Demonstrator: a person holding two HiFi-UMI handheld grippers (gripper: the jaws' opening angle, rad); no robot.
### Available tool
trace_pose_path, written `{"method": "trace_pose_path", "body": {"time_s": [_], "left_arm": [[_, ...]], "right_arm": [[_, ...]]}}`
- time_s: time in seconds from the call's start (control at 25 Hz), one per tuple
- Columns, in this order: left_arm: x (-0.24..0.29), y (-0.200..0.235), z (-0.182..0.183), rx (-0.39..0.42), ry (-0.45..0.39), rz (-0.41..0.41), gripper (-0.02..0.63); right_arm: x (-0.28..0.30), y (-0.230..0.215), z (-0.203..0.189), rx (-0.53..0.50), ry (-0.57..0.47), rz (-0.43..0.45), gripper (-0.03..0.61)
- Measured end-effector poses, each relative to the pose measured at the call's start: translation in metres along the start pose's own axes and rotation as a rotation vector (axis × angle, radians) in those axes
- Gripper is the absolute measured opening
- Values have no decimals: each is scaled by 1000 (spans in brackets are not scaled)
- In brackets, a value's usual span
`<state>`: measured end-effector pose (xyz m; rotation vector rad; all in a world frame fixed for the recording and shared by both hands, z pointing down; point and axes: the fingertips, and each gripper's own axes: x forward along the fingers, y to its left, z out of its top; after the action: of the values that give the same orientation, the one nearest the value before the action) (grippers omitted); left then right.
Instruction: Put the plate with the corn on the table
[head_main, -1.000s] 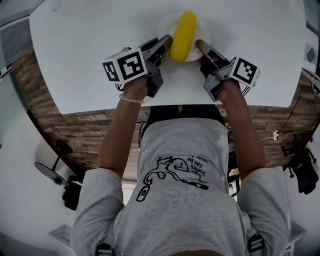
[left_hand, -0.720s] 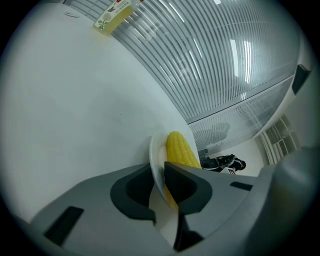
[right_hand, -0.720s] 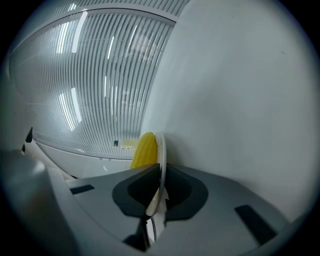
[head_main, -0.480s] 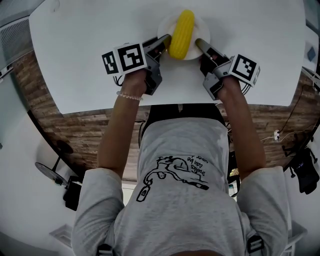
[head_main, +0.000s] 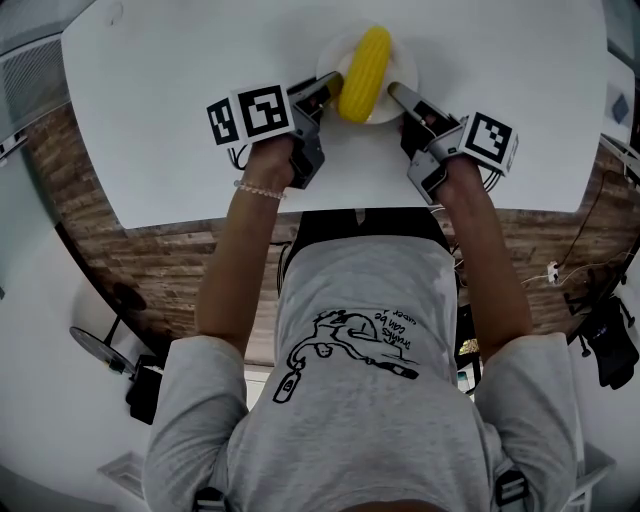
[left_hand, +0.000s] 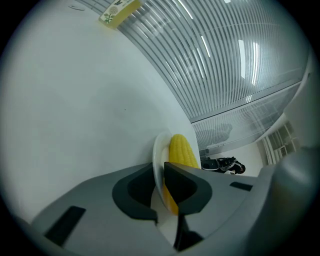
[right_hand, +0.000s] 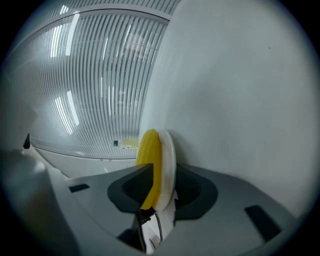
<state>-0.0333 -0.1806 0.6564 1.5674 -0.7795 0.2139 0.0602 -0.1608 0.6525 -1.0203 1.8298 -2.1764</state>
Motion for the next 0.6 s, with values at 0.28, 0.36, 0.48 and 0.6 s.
{"method": "trace_pose_path", "body": {"time_s": [0.28,0.36,0.48,0.6], "left_arm": [[1,2,-1,12,7,21,66],[0,2,-3,20,12,31,69],[-2,3,-5,21,15,42,77],[-4,4,-5,7,15,35,81]], "right_arm": [[-8,-10,1,-15,-3,-53,114],[-11,-13,2,-18,-8,-67,95],[-15,-20,7,-28,-32,-97,39],[-16,-21,11,-46,-36,-108,29]]}}
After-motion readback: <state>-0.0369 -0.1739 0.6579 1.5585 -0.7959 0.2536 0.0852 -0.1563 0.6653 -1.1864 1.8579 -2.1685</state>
